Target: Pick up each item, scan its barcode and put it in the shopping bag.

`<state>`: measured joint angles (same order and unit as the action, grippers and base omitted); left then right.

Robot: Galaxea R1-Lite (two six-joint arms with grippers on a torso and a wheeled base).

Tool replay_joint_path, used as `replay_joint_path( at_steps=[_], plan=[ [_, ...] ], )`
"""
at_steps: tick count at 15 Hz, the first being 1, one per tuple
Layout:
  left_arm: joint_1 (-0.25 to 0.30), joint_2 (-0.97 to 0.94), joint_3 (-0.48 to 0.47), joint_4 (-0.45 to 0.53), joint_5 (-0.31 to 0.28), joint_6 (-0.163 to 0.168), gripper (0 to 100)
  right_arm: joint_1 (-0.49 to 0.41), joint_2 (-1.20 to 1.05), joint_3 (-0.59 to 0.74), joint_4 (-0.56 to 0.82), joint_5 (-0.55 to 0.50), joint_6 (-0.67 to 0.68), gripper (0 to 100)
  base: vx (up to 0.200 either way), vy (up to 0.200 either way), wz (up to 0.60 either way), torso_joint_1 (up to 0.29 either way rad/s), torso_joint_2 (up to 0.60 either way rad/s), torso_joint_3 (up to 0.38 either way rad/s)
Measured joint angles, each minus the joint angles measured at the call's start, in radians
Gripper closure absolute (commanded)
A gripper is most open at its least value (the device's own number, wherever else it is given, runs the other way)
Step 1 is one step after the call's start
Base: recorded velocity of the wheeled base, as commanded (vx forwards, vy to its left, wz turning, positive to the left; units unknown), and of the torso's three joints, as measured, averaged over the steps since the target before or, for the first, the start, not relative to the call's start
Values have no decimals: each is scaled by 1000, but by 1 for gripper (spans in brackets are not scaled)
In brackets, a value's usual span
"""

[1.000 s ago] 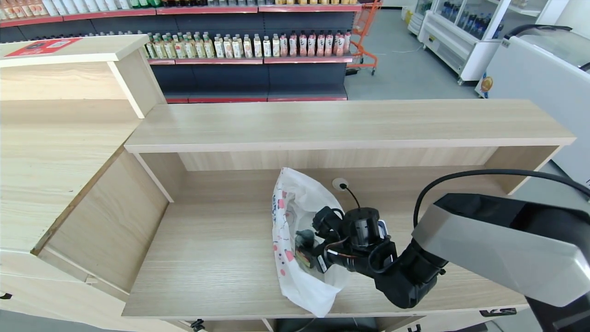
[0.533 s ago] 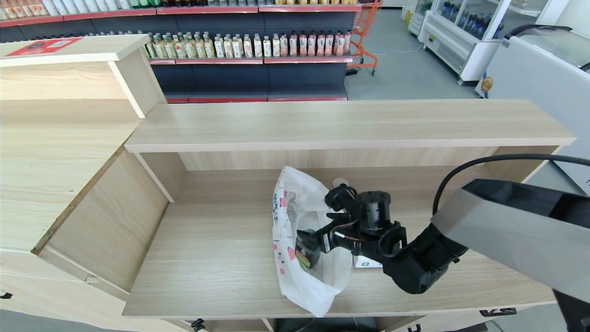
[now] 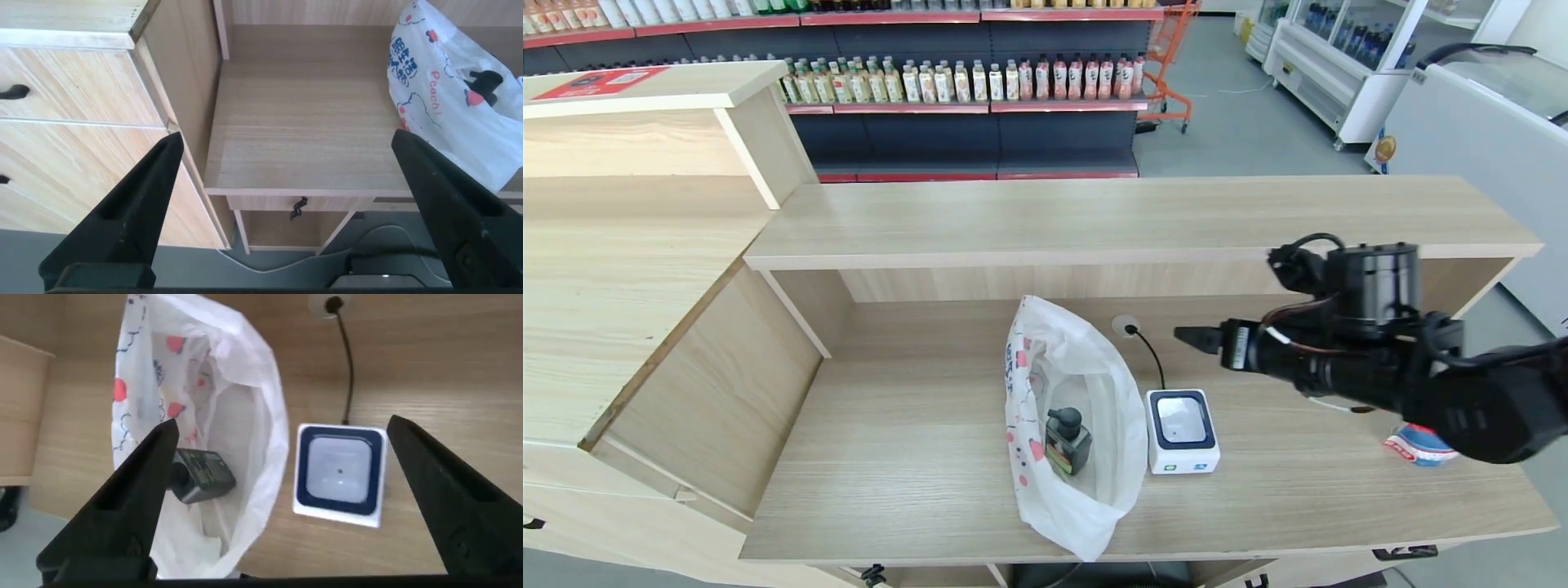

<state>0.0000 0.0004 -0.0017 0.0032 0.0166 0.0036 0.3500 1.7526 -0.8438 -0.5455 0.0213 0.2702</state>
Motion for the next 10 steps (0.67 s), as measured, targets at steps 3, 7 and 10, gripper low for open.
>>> replay_joint_path(
  at_steps=[3,7,10],
  plan=[
    [0,0,0,0,0,-2,0,-192,-196,89,206,4,38,0,0,-133,0,-2,2,3],
    [0,0,0,0,0,-2,0,-368,-308,84,393,22,150,0,0,-200,0,4,5,5],
    [0,0,0,0,0,-2,0,-404,-343,-3,561,9,294,0,0,-200,0,1,4,4]
  ],
)
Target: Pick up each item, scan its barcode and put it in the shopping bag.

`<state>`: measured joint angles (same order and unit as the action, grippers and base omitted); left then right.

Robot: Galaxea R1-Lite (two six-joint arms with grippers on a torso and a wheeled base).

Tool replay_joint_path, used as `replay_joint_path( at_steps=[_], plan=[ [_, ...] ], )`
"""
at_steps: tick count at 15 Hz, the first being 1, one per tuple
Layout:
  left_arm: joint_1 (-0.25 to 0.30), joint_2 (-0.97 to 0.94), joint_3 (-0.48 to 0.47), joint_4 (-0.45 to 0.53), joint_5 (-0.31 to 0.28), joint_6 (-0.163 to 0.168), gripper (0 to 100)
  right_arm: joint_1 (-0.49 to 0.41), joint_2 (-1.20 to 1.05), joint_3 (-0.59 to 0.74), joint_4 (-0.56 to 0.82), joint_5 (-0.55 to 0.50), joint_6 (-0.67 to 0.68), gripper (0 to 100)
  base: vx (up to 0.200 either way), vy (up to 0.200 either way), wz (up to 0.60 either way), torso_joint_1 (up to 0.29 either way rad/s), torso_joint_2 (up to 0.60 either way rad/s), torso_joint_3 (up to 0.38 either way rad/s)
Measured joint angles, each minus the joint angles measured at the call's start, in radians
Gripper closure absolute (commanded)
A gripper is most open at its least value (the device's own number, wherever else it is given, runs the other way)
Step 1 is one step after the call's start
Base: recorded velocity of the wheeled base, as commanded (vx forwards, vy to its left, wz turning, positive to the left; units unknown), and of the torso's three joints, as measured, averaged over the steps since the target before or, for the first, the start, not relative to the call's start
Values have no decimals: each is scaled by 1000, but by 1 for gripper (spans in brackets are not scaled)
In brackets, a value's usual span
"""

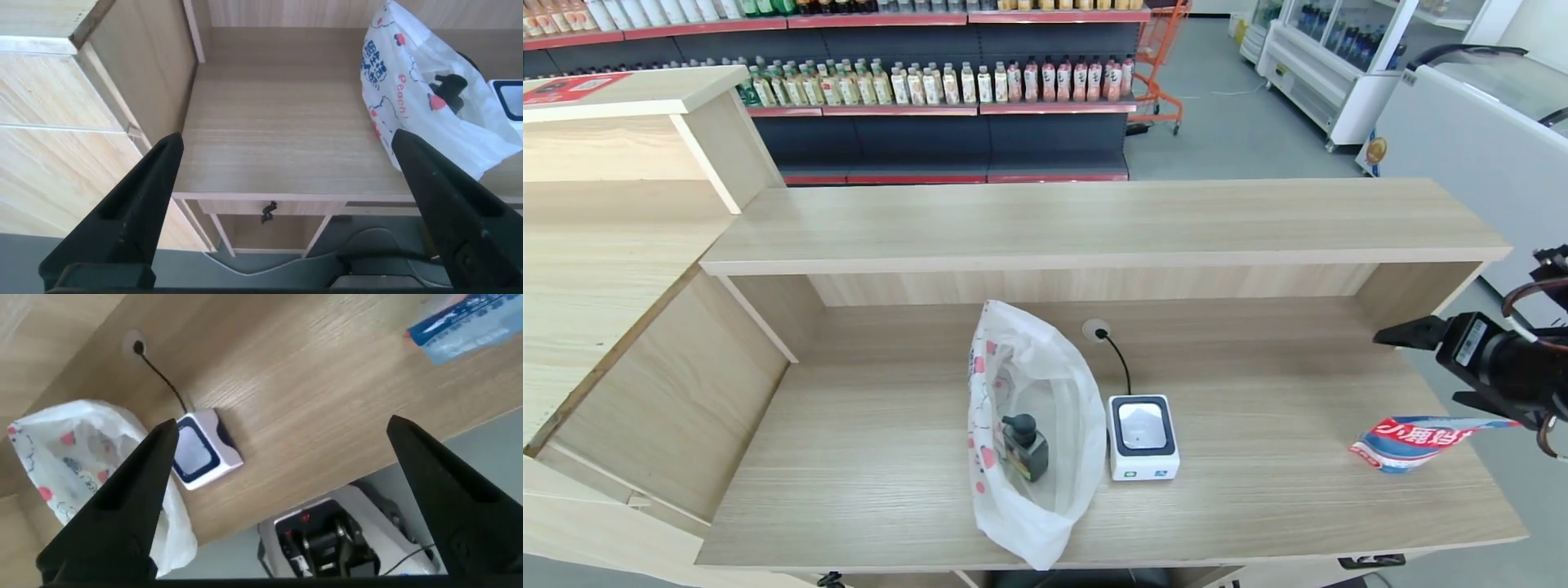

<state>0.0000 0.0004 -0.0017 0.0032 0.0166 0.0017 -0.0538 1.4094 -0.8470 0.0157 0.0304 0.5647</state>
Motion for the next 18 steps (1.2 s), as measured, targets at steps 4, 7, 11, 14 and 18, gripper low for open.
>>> replay_joint_path(
  at_steps=[4,7,11,14,18],
  plan=[
    [0,0,0,0,0,0,0,-109,-11,-68,110,-89,23,0,0,-200,0,4,1,2],
    [0,0,0,0,0,0,0,-163,-9,-69,175,-92,25,0,0,-200,0,6,1,4],
    [0,0,0,0,0,0,0,-184,-3,-26,225,-120,29,0,0,-100,0,1,1,1],
    [-1,0,0,0,0,0,0,-187,29,22,205,-162,29,0,0,0,0,0,0,0],
    [0,0,0,0,0,0,0,-171,116,47,97,-170,29,0,0,0,0,0,0,0]
  ],
)
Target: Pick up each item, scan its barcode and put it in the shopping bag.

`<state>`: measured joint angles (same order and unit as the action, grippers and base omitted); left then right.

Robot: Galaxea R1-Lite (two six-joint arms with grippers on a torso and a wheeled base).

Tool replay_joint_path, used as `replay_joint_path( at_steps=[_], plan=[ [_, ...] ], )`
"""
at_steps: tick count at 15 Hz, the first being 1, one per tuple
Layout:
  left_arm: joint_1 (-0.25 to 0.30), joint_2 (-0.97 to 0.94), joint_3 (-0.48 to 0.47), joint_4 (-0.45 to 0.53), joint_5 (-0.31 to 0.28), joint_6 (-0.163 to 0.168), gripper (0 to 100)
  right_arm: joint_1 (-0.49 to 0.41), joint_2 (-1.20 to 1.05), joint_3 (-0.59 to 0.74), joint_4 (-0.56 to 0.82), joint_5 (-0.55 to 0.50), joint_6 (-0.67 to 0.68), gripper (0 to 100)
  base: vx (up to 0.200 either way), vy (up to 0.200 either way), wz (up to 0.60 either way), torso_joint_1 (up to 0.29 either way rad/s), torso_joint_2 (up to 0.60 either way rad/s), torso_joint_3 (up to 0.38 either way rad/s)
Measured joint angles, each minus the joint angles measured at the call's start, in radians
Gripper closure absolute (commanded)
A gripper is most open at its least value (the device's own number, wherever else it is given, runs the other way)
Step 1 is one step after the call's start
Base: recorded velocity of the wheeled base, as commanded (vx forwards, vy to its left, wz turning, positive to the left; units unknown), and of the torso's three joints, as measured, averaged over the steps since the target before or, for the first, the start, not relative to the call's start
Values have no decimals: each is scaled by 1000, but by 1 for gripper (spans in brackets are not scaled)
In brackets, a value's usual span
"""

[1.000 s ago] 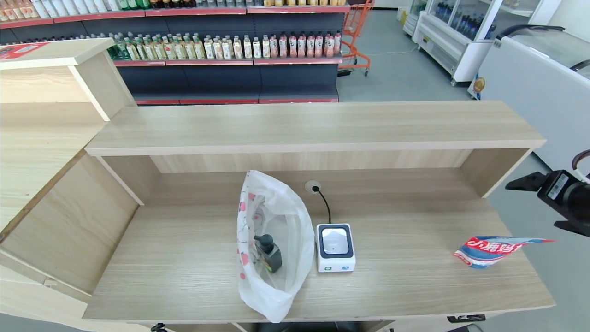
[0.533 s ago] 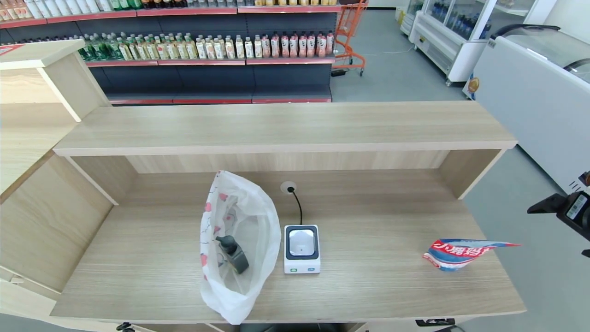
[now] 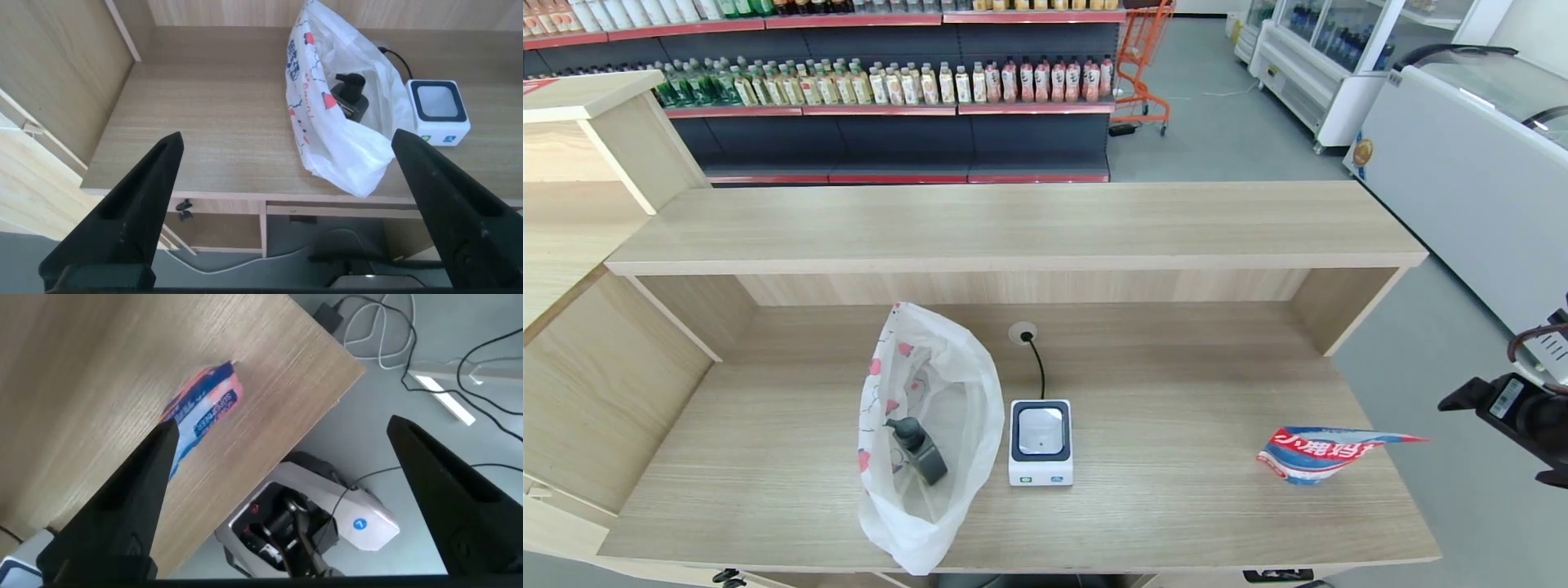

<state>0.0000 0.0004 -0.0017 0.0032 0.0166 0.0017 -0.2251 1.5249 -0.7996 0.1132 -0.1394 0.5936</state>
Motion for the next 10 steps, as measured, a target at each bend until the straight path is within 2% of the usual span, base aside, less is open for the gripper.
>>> replay_joint_path(
  at_steps=[10],
  plan=[
    [0,0,0,0,0,0,0,91,259,40,-217,0,41,0,0,0,0,0,0,0]
  ],
)
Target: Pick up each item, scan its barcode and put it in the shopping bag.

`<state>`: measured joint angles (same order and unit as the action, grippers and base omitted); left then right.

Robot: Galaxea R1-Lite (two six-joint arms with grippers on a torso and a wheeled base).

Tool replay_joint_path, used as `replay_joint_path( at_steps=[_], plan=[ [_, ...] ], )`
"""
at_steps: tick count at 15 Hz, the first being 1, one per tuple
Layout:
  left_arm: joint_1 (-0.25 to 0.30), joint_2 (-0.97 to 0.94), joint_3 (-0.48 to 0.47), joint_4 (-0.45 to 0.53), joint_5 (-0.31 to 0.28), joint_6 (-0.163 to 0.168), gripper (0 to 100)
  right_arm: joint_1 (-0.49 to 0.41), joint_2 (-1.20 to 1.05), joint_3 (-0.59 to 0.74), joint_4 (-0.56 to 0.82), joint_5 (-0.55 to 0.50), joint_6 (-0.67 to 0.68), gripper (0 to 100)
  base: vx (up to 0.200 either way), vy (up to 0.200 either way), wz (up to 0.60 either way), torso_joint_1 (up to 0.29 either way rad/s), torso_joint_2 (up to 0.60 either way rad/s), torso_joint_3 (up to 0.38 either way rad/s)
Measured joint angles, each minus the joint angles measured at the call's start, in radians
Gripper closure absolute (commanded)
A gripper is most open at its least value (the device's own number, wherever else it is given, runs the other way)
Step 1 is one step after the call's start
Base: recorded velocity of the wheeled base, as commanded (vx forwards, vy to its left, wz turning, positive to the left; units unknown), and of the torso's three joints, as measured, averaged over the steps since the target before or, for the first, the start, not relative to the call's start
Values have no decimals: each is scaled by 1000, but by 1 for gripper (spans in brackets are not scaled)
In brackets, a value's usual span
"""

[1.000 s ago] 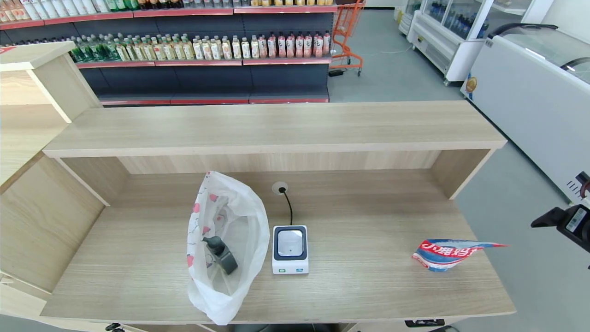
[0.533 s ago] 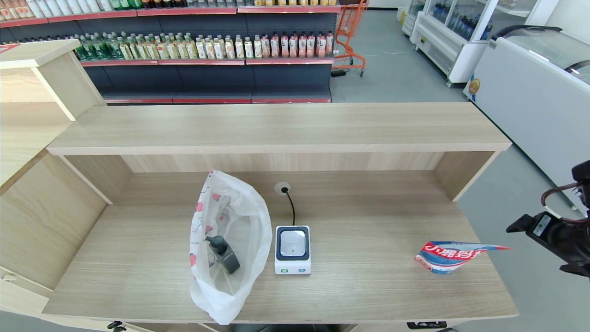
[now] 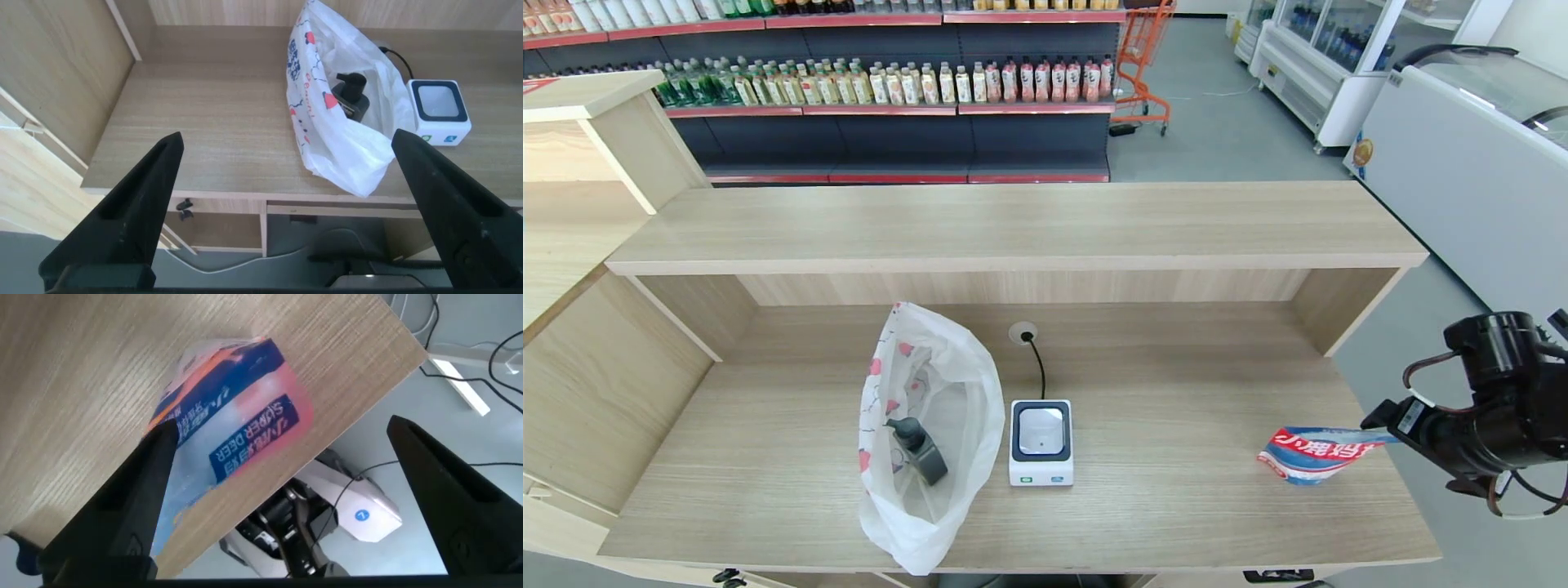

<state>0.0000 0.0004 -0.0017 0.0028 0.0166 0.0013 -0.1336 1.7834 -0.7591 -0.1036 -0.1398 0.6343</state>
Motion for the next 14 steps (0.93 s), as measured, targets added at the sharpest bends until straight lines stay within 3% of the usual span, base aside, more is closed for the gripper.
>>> replay_joint_path(
  at_steps=[7,8,14],
  plan=[
    [0,0,0,0,0,0,0,90,144,-10,-191,-33,-6,0,0,0,0,0,0,0],
    [0,0,0,0,0,0,0,100,156,-8,-196,-34,-12,100,0,0,0,0,0,0],
    [0,0,0,0,0,0,0,153,224,-10,-237,-39,-62,100,0,0,0,0,0,0]
  ],
)
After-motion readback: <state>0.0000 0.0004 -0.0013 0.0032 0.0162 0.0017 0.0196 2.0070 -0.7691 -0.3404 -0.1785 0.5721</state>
